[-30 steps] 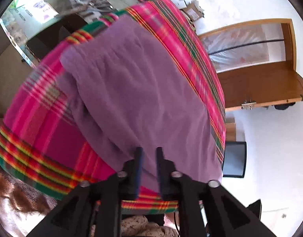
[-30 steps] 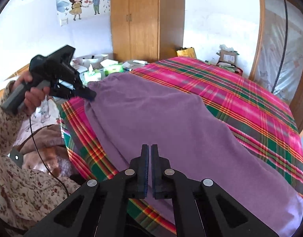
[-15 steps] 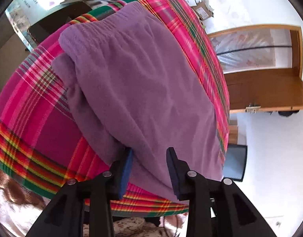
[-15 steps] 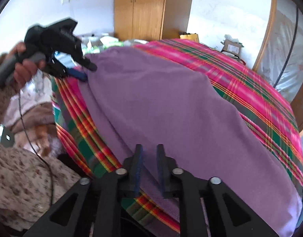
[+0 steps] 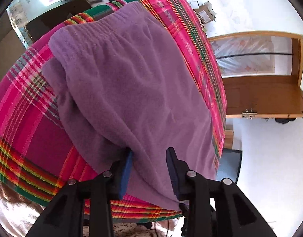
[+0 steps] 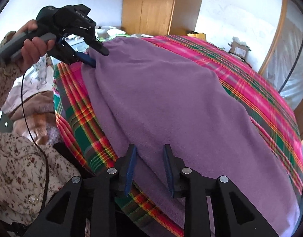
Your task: Fold clothes
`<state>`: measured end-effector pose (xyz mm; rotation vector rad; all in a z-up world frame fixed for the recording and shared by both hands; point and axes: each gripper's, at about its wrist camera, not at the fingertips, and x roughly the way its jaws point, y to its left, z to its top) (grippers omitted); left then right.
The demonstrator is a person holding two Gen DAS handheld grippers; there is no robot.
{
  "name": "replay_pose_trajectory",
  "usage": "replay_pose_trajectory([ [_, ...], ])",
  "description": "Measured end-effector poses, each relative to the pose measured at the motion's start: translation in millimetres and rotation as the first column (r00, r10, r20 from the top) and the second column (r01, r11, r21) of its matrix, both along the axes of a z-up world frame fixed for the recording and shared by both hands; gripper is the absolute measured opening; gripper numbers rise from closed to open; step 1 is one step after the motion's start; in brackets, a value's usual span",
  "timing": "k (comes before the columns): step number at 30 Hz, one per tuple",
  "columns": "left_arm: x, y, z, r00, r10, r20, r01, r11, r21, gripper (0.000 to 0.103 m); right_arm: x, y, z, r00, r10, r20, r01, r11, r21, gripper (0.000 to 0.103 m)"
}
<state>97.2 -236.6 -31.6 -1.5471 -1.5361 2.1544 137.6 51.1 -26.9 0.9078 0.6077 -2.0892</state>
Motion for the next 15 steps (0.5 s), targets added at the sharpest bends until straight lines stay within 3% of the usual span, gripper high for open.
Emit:
replay_pose_trajectory([
  [2,0.4,-0.7,-1.1,1.0,0.008,0.005,-0.008,1.0,0.009,0.031,1.4,-0.2,0.3,1.0,-0.007,0.006,0.007,1.0,-0.002,0.028],
  [5,0.4,-1.6,-2.0,1.0,0.011,0.0,-0.011,1.0,0.008,0.027,1.8,-1.8,2.0,1.0,-0.027,-0.003,0.027,1.0,-0.005,0.005],
  [8,7.1,-3.2,-1.4,1.0,0.016,-0.012,-0.016,1.0,-0.009,0.008,4.3,-1.1,8.3,0.999,-0.038,-0.006,0.038,0.999,-0.036,0.004],
  [15,20.6,-7.0,13.8,0.996,0.024,-0.089,-0.026,1.0,-0.015,0.004,15.7,6.2,32.6,0.999,-0.027,0.019,0.029,0.993,-0.111,0.003],
])
